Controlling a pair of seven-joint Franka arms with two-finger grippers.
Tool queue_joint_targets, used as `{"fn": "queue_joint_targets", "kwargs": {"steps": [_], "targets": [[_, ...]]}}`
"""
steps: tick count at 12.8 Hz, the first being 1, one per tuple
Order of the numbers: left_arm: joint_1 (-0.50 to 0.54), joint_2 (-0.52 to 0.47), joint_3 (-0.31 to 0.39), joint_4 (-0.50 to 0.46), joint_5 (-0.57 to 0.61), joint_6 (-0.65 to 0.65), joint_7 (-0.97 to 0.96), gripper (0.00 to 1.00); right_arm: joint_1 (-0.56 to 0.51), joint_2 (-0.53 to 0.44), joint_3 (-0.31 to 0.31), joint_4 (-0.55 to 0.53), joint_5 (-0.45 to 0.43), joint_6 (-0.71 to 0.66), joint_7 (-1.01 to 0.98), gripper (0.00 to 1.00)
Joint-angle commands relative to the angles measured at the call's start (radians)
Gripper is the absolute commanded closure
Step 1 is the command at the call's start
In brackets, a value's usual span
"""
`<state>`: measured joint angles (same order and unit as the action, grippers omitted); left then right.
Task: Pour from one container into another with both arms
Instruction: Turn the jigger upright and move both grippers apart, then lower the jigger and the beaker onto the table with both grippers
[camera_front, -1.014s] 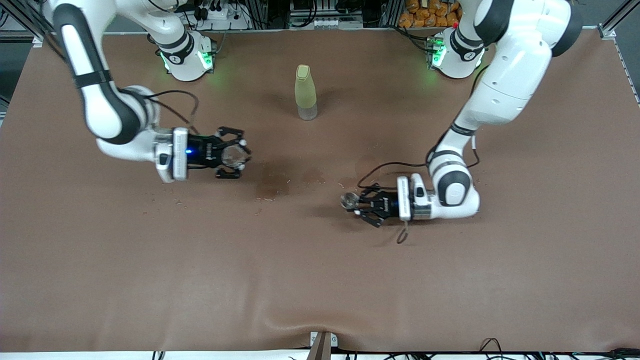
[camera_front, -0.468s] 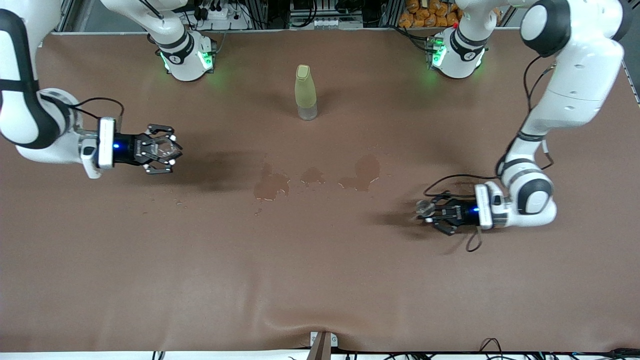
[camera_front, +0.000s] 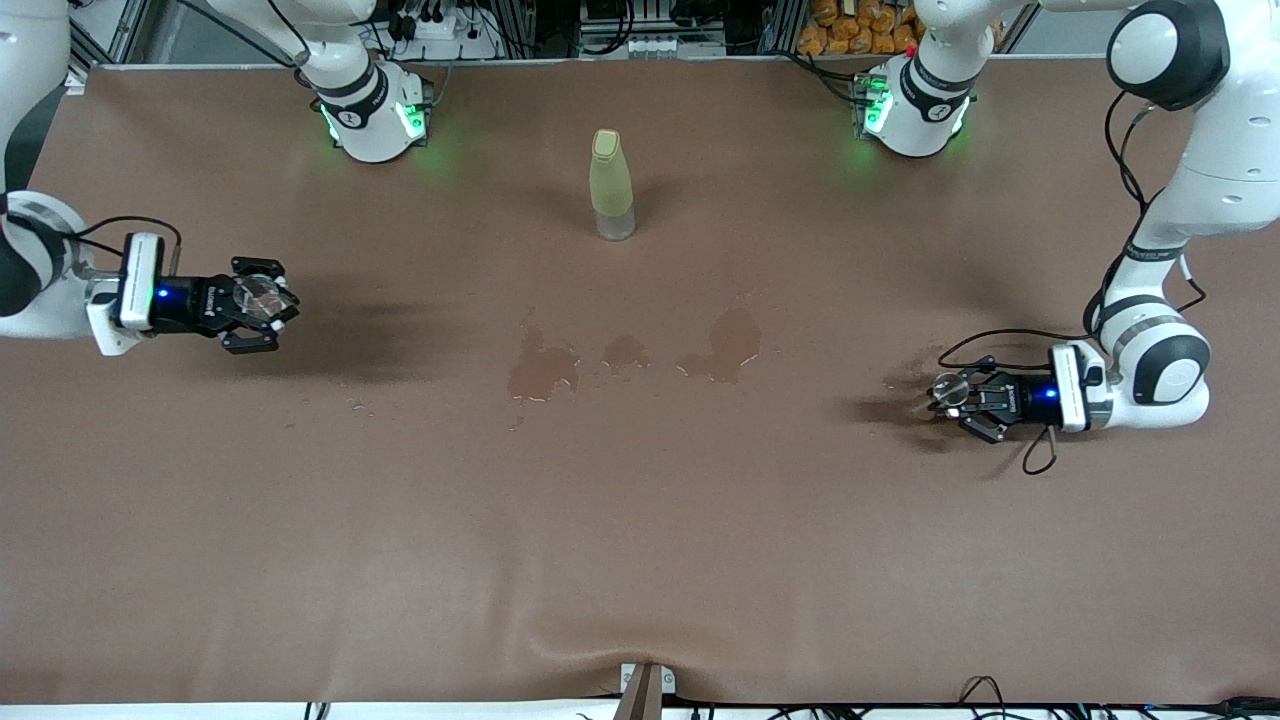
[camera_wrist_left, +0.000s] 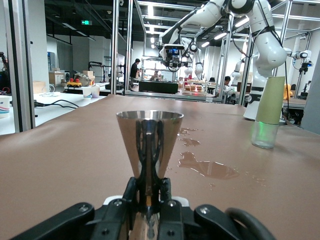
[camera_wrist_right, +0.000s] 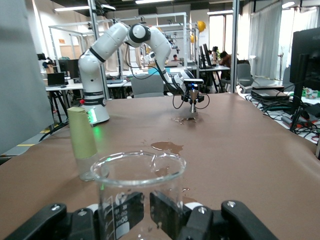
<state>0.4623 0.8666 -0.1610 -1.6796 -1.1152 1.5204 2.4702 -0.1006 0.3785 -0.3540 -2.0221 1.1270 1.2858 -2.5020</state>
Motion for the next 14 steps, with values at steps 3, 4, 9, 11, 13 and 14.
{"fn": "queue_joint_targets", "kwargs": {"steps": [3,4,9,11,13,14], "targets": [[0.059,0.0,-0.005,-0.008,0.095,-0.048,-0.074,1.0,-0.031,0.141,0.01,0.074,-0.009,-0.046,-0.153,1.0],[0.059,0.011,-0.005,-0.008,0.097,-0.048,-0.098,1.0,-0.031,0.175,0.012,0.082,-0.006,-0.045,-0.181,1.0],[0.053,0.057,-0.005,0.011,0.112,-0.046,-0.088,1.0,-0.013,0.305,0.018,0.097,0.075,-0.03,-0.291,1.0],[0.047,0.066,-0.005,0.026,0.117,-0.045,-0.071,1.0,-0.005,0.342,0.029,0.097,0.097,0.012,-0.331,1.0],[0.042,0.086,-0.005,0.052,0.136,-0.045,-0.057,1.0,-0.004,0.385,0.047,0.114,0.109,0.049,-0.365,1.0],[0.042,0.089,-0.005,0.052,0.138,-0.045,-0.056,1.0,-0.001,0.411,0.047,0.124,0.129,0.05,-0.38,1.0]]}}
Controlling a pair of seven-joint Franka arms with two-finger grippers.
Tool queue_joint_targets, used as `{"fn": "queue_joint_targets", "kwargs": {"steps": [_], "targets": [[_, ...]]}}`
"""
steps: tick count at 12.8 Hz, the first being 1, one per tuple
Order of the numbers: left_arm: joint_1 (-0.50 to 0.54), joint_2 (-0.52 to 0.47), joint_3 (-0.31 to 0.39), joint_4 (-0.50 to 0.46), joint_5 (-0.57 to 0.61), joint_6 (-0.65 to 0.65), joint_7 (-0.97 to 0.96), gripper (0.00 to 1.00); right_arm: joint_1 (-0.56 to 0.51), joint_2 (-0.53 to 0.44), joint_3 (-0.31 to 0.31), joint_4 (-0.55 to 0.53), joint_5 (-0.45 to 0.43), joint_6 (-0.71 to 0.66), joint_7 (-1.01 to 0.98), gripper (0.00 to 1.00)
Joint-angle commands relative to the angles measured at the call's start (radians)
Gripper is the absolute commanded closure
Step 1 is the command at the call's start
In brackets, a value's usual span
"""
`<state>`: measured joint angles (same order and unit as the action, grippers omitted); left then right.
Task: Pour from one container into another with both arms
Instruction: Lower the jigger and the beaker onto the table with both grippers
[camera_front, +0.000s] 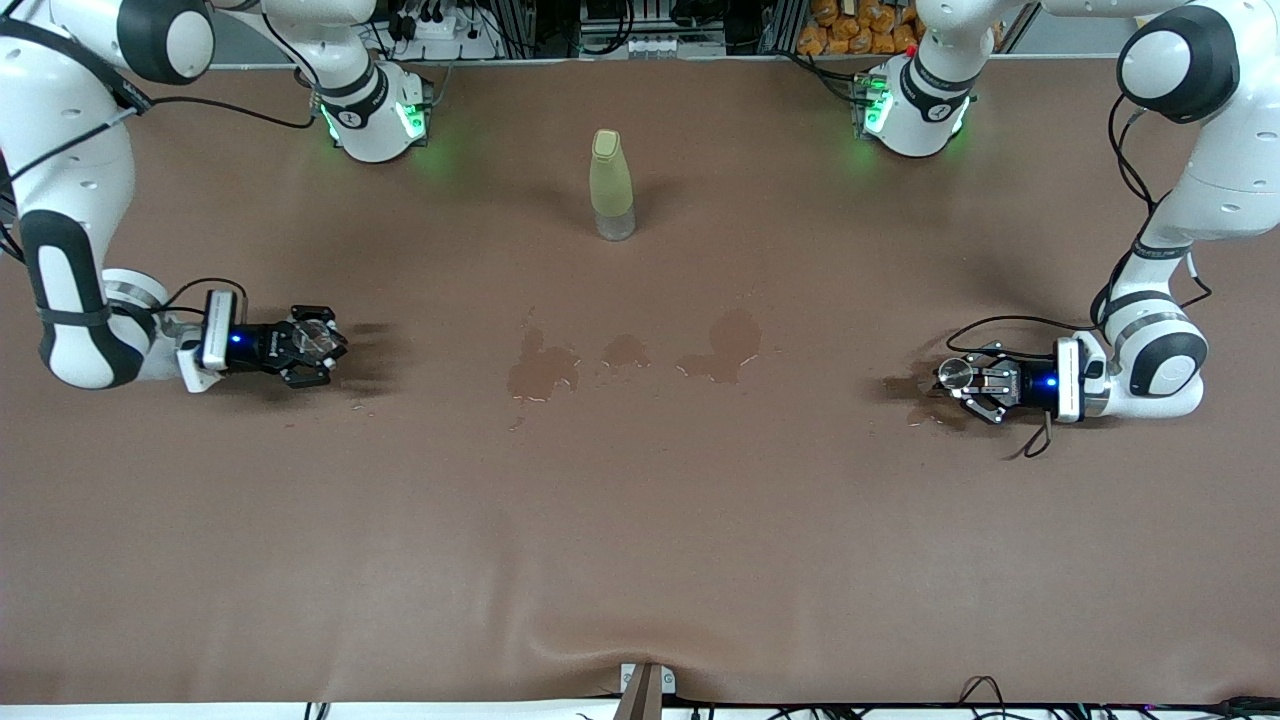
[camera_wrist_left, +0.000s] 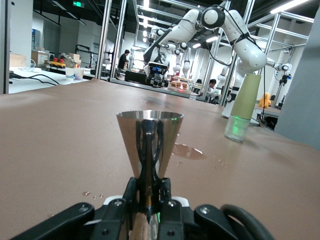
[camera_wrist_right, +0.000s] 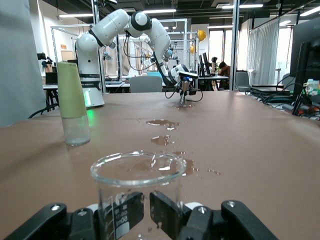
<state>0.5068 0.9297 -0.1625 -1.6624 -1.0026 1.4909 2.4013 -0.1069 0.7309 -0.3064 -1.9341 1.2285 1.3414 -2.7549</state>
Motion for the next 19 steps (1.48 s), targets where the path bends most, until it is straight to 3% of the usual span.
{"fn": "queue_joint_targets", "kwargs": {"steps": [1,7,15,16,18,19], "targets": [[-0.004,0.026,-0.003,0.036,0.025,-0.014,0.025,1.0,0.007,0.08,0.001,0.05,0.032,-0.005,-0.138,1.0],[-0.019,0.049,-0.003,0.064,0.044,0.012,0.085,1.0,0.021,0.179,0.007,0.099,0.068,0.021,-0.186,1.0],[-0.007,0.061,-0.003,0.066,0.027,0.011,0.108,1.0,0.033,0.196,0.007,0.11,0.091,0.081,-0.189,0.99],[-0.007,0.061,-0.003,0.075,0.03,0.011,0.108,1.0,0.038,0.194,0.007,0.115,0.091,0.091,-0.183,0.71],[-0.007,0.06,-0.003,0.081,0.036,0.011,0.108,1.0,0.038,0.188,0.007,0.115,0.088,0.108,-0.143,0.0],[-0.005,0.054,-0.003,0.079,0.036,0.009,0.108,1.0,0.038,0.185,0.006,0.118,0.086,0.108,-0.153,0.0]]}}
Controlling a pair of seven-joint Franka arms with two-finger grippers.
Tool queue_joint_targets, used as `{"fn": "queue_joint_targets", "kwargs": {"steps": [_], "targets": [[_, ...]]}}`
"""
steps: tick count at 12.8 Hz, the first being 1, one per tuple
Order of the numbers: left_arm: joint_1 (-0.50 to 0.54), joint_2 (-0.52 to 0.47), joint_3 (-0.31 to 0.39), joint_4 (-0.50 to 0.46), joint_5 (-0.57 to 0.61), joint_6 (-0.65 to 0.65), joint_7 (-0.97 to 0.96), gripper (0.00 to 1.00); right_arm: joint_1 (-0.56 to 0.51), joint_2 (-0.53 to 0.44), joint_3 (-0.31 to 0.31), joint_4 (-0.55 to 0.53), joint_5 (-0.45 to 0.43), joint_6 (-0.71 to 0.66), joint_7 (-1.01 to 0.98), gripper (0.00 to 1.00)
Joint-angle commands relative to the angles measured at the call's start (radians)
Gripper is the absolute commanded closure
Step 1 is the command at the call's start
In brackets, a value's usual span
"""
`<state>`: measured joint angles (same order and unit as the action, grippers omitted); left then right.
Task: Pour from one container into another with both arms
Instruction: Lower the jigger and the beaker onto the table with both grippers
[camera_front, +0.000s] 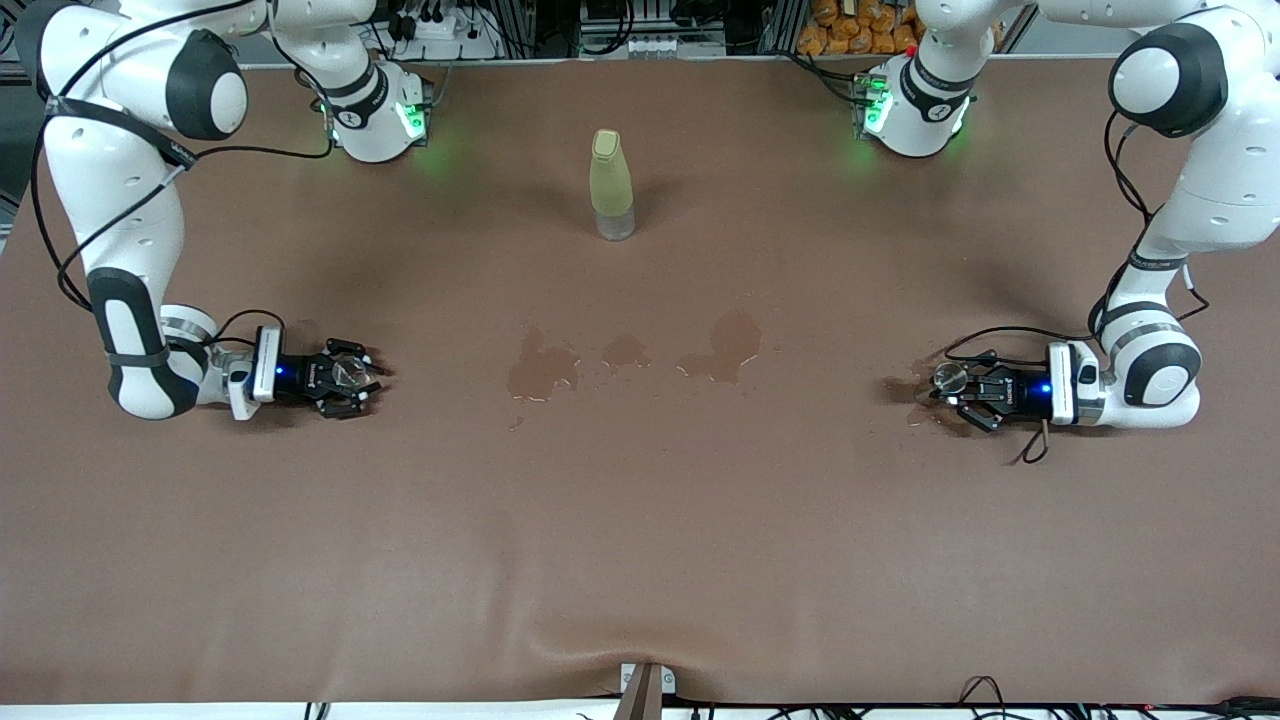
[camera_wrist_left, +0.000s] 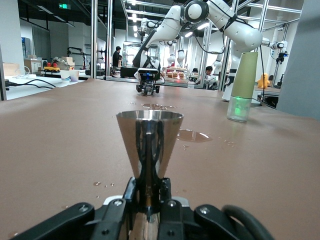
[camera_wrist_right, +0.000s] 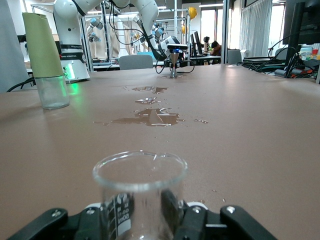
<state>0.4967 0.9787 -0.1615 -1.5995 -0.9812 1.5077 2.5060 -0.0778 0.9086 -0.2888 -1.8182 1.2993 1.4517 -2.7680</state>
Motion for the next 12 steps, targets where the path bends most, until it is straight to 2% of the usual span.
{"fn": "queue_joint_targets", "kwargs": {"steps": [1,6,12], "targets": [[0.008,0.003,-0.004,0.016,0.015,-0.009,0.002,1.0,0.01,0.004,-0.016,0.008,0.014,-0.001,-0.14,0.0],[0.01,0.009,-0.004,0.016,0.012,-0.011,-0.015,1.0,0.013,-0.034,-0.07,0.011,-0.038,0.048,-0.102,0.0],[0.01,0.005,-0.004,0.016,0.007,-0.017,-0.018,1.0,0.013,-0.186,-0.144,0.016,-0.276,0.11,0.226,0.0]]}}
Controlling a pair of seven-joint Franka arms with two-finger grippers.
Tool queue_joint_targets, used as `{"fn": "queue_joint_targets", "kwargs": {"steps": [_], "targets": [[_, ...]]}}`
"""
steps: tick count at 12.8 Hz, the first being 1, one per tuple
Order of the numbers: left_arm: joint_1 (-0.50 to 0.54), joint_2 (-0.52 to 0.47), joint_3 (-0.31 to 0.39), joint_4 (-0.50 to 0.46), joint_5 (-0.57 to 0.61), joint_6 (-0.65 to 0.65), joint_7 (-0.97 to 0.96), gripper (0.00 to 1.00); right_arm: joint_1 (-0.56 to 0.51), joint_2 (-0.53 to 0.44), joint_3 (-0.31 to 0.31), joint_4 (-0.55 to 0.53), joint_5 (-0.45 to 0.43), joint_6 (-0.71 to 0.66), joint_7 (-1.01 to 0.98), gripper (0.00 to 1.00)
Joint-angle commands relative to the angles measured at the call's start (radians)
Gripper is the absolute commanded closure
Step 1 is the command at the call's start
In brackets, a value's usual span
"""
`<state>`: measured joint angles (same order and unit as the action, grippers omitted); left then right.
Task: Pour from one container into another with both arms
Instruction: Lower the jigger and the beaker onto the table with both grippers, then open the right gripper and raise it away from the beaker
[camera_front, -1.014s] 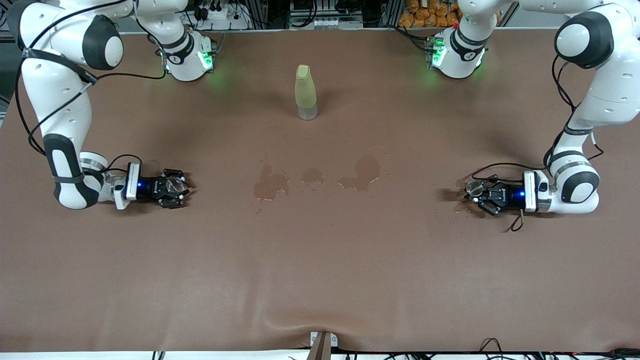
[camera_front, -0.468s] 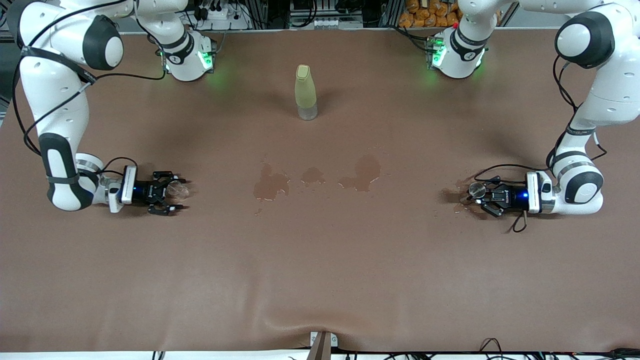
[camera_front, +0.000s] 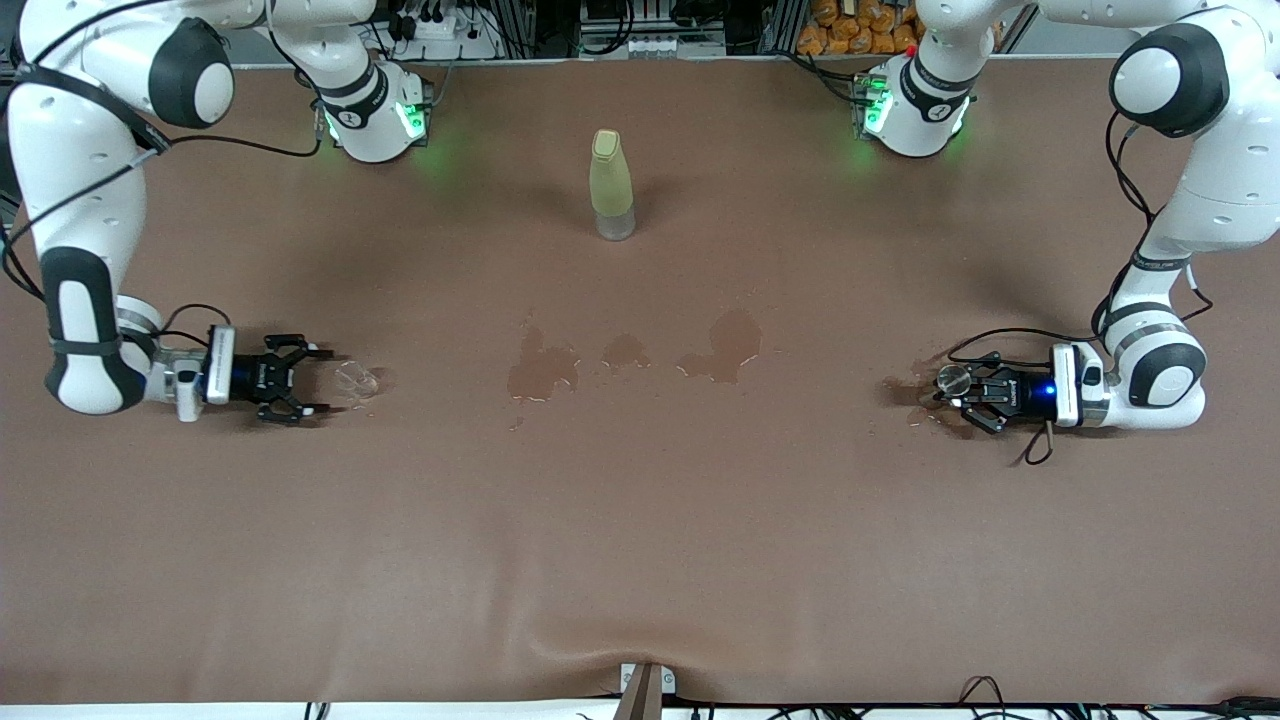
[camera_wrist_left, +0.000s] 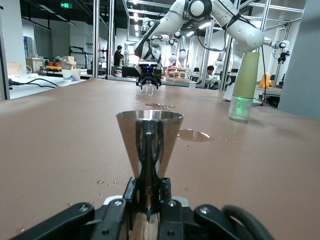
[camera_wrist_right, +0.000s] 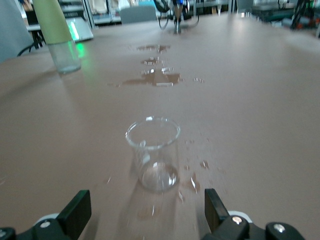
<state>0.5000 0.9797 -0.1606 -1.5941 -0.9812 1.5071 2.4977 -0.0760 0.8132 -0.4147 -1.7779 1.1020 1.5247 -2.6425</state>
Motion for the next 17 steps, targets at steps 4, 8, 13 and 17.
{"fn": "queue_joint_targets", "kwargs": {"steps": [4,8,13,17], "targets": [[0.002,0.004,-0.011,0.01,0.006,-0.018,-0.017,0.85,0.022,-0.267,-0.045,-0.029,-0.284,0.06,0.509,0.0],[0.005,0.007,-0.013,0.011,0.006,-0.021,-0.031,0.72,0.071,-0.394,-0.12,-0.032,-0.382,0.055,0.836,0.0],[0.005,0.005,-0.013,0.013,0.006,-0.028,-0.031,0.67,0.126,-0.578,-0.15,-0.028,-0.569,0.037,1.258,0.0],[0.023,0.007,-0.013,0.013,0.009,-0.03,-0.028,0.37,0.176,-0.698,-0.148,-0.014,-0.691,0.022,1.563,0.0]]}}
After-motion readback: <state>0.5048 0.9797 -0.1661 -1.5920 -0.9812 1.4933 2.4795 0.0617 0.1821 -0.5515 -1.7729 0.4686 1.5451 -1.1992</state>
